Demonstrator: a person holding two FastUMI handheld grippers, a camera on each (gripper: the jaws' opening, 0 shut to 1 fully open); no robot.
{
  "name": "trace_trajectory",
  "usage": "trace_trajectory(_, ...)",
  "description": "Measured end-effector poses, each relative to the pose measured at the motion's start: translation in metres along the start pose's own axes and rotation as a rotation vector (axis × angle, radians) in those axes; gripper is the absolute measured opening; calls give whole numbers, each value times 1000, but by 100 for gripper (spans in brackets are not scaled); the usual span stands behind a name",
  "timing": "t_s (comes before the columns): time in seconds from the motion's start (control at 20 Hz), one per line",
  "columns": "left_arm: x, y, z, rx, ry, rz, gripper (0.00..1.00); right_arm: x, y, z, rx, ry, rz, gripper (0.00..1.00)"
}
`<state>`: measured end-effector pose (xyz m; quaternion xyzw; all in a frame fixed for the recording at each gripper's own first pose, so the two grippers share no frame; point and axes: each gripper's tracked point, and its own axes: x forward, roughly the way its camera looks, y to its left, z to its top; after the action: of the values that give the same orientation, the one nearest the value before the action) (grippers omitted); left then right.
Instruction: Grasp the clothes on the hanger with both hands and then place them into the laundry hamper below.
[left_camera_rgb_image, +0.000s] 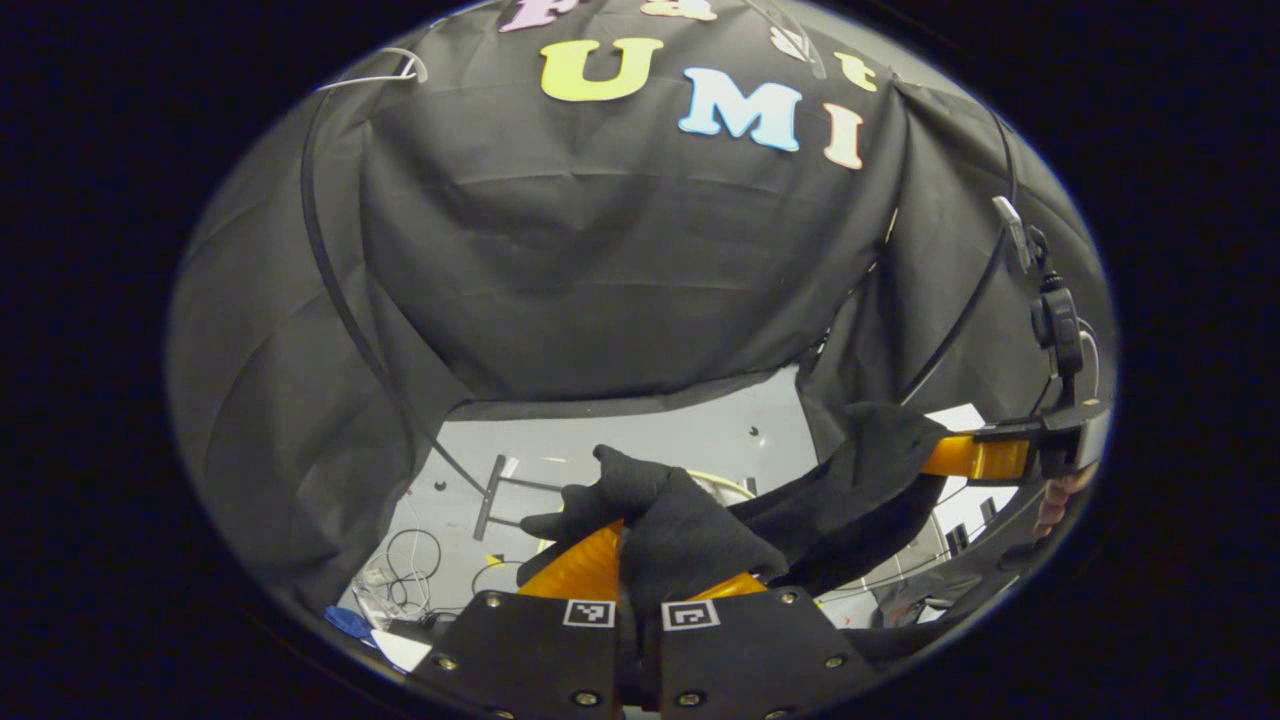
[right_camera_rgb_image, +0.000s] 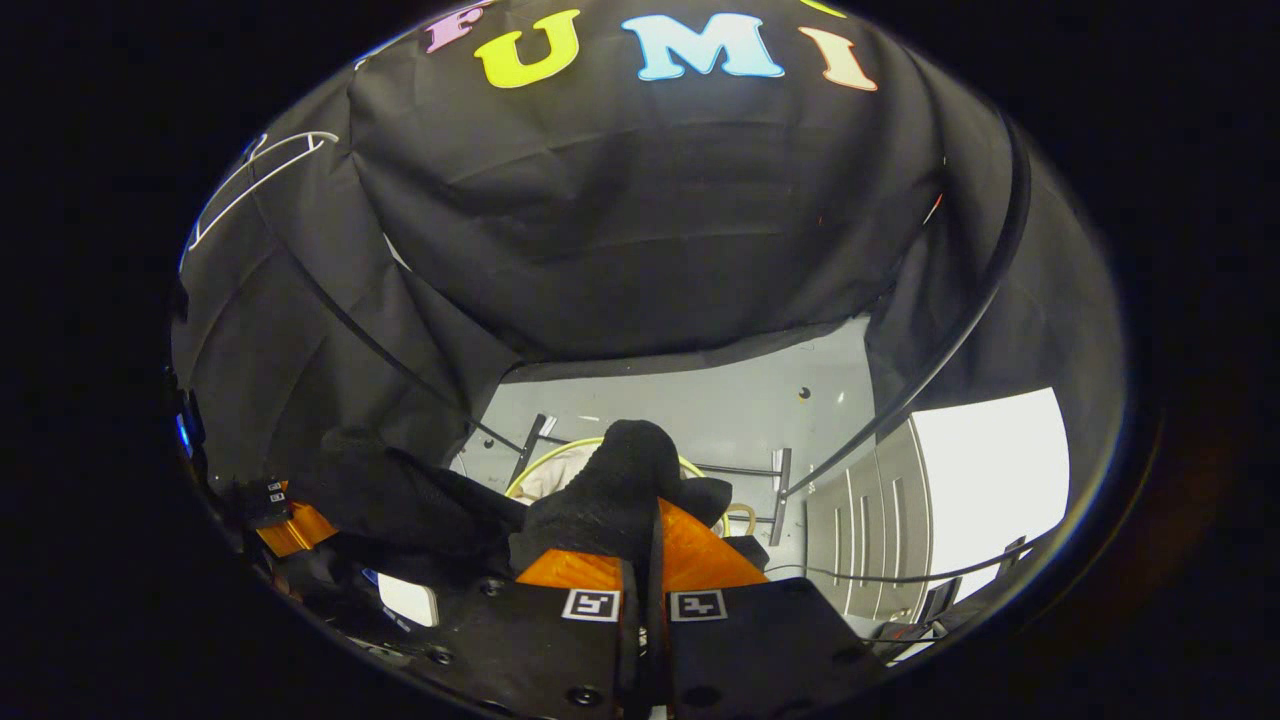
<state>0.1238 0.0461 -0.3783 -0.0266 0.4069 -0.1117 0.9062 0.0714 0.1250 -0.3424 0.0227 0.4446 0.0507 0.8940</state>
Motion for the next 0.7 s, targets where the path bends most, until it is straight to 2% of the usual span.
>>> trace_trajectory(0.05, 3, 0, -2, 4, 2, -1, 2, 3, 2, 1, -6, 5, 1, 7)
trace_trajectory(0.1, 7, 0, -3, 2, 9, -4, 3, 5, 3, -2, -10, 10, 0, 4)
trace_trajectory(0.4, 26, 1, -9, -26, 49, -15, 3, 14, 5, -11, -25, 52, 0, 12)
trace_trajectory(0.5, 31, 2, -17, -33, 70, -16, 9, 17, 6, -21, -13, 85, 4, 9)
trace_trajectory(0.55, 33, 6, -19, -42, 85, -7, 3, 17, 4, -25, -4, 98, 2, 17)
trace_trajectory(0.6, 37, 8, -21, -52, 88, -4, 3, 19, 3, -27, 9, 109, 2, 9)
trace_trajectory(0.65, 36, 13, -23, -64, 92, 3, 14, 21, 5, -27, 25, 122, 21, 16)
trace_trajectory(0.7, 36, 13, -25, -83, 97, -20, 10, 18, 8, -33, 37, 129, 32, 34)
